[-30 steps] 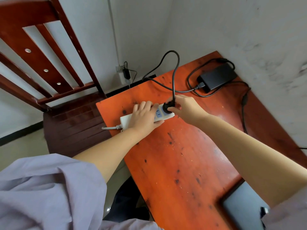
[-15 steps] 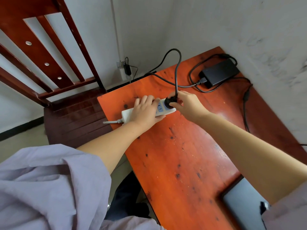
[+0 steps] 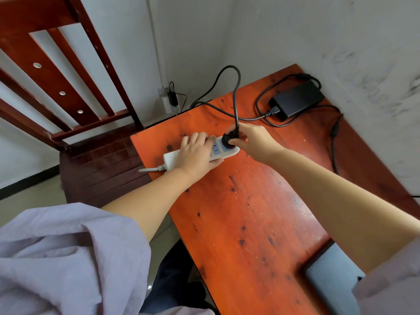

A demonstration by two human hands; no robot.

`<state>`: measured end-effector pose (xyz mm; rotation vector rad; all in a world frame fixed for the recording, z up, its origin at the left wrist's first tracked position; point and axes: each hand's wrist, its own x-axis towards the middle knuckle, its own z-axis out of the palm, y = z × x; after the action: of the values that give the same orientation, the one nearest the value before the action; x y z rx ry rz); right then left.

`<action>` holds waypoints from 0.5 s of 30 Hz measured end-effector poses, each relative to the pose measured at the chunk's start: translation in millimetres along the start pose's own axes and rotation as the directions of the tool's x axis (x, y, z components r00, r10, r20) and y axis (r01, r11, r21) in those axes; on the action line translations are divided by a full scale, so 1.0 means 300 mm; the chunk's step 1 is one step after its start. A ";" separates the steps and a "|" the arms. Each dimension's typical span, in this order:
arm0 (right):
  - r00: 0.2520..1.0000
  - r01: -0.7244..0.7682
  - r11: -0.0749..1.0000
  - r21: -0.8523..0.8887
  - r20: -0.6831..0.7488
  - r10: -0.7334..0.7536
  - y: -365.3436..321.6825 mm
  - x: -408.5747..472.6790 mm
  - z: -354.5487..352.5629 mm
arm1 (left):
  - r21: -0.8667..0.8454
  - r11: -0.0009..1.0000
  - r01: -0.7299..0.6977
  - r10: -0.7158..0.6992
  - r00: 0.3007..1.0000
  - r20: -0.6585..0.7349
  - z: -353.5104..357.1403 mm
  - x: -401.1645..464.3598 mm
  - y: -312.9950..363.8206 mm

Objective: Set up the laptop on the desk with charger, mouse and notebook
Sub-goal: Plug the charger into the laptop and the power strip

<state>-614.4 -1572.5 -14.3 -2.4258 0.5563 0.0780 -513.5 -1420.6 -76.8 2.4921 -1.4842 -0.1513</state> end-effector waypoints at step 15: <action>0.992 -0.119 0.992 0.037 0.036 0.117 -0.037 0.020 0.002 | 0.031 0.999 0.010 -0.011 1.000 0.020 -0.006 0.001 0.010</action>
<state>-604.5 -1566.4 -9.5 -2.3483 0.6797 0.1557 -515.6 -1422.1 -74.3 2.5306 -1.4928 -0.1565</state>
